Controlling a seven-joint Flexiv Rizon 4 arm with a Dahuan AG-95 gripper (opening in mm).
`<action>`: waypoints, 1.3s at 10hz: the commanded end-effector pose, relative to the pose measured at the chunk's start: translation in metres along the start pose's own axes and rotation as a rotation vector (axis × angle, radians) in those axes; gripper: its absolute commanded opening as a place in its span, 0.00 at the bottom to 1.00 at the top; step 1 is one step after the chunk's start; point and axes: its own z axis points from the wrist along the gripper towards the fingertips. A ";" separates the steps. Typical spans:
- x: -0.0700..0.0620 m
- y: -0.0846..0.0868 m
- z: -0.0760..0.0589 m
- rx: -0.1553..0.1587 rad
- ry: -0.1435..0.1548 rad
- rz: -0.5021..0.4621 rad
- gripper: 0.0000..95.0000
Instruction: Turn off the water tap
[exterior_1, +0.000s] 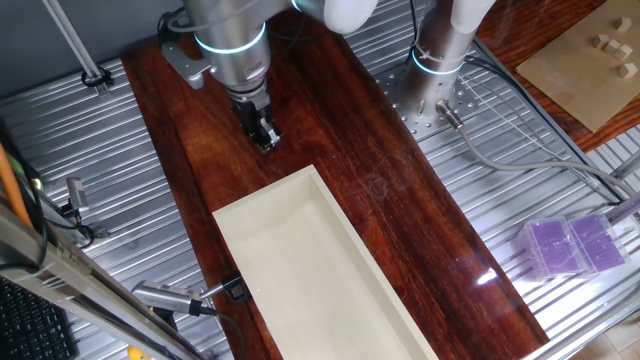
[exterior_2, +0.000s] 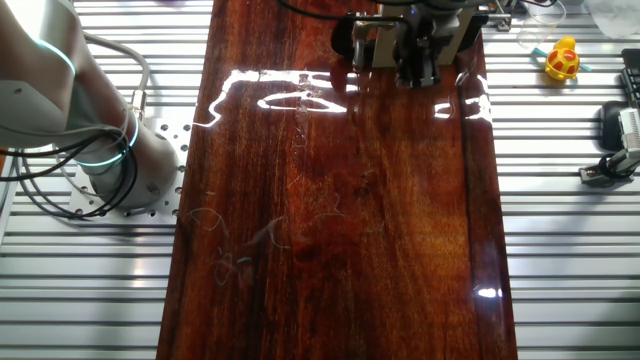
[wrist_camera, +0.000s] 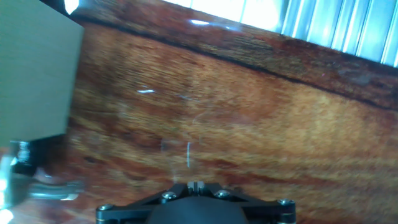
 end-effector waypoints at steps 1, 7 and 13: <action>-0.002 0.001 0.000 -0.016 0.004 -0.083 0.00; -0.012 0.042 -0.003 -0.023 0.000 0.004 0.00; -0.014 0.043 -0.003 -0.035 -0.001 -0.009 0.40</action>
